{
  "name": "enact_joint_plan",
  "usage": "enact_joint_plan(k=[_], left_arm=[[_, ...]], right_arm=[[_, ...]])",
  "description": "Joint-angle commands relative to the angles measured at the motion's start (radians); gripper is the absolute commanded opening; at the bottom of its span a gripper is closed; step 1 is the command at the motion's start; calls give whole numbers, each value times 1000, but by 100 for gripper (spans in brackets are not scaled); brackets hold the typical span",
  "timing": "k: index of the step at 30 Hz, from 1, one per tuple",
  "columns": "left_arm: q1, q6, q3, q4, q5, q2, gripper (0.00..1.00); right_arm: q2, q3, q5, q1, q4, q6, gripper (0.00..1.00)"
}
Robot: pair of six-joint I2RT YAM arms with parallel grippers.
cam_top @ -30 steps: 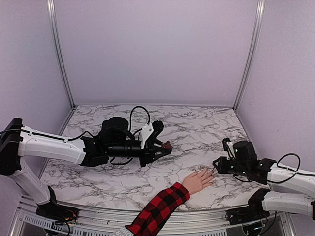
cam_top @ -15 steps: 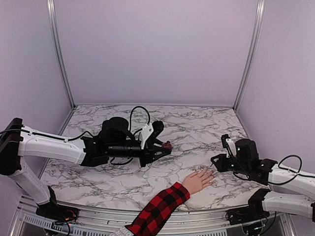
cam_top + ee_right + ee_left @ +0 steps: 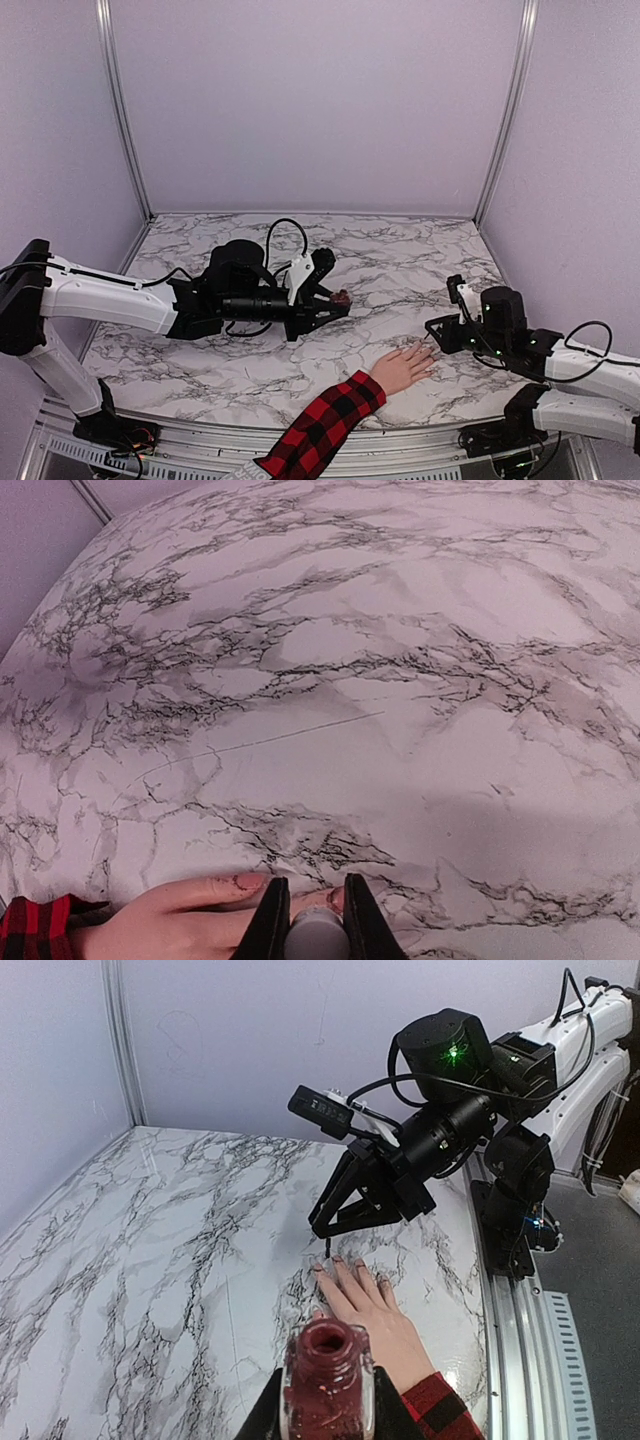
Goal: Paint the nails
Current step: Paint the hand on the nail.
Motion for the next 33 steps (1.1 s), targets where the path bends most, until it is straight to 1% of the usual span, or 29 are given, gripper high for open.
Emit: enact_joint_plan(k=[1,8,13,17,23,33], left_arm=[[7,-2,37,37,15,7,0],[7,1,26,36,7,-4,0],[7,0,24,37,7,-1,0],[7,1,27,37,10,2,0],[8,1,34,36,13,10,0],[9,2,31,37,10,9,0]], right_arm=[[59,33,-3,-5,25,-16,0],[93,42,-5,-6,25,-19,0],[64,34,-16,-6,25,-31,0],[34,23,-17,-5,61,-32,0],[61,31,-27,-5,69,-41,0],[109,48,0,-5,65,-32,0]])
